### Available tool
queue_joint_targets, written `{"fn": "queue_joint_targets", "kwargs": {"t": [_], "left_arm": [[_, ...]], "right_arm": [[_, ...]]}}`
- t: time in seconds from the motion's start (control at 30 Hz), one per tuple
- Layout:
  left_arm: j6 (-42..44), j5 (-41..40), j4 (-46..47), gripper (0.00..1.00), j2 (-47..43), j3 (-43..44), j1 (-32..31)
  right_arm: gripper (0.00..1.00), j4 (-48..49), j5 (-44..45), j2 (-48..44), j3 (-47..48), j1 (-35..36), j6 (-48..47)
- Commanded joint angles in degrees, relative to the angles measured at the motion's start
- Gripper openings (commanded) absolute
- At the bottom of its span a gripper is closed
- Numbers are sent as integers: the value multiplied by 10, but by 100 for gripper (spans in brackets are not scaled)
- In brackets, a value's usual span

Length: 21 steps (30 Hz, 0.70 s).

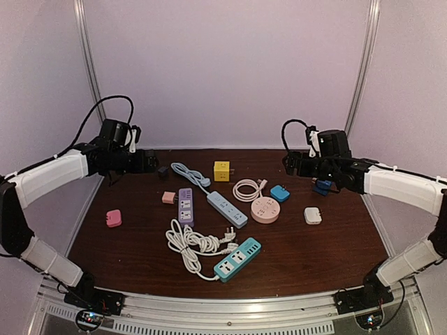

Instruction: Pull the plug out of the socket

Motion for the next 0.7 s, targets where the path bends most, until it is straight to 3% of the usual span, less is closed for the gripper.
{"fn": "queue_joint_targets", "kwargs": {"t": [0.0, 0.13, 0.23, 0.33, 0.4, 0.47, 0.67], "left_arm": [[27, -131, 51, 98, -63, -61, 3], [102, -191, 160, 98, -107, -135, 3], [123, -233, 231, 98, -108, -179, 9], [188, -199, 363, 98, -112, -262, 15], [180, -204, 431, 98, -108, -300, 27], [177, -165, 459, 98, -92, -315, 61], [195, -151, 509, 98, -69, -341, 114]], "right_arm": [[100, 70, 113, -65, -66, -17, -59], [100, 195, 161, -143, -176, -21, -136], [100, 236, 184, -167, -216, -37, -171], [100, 250, 183, -158, -230, -65, -179], [100, 262, 183, -149, -239, -76, -189], [100, 286, 182, -138, -254, -88, -197], [100, 414, 150, -114, -325, -141, -212]]}}
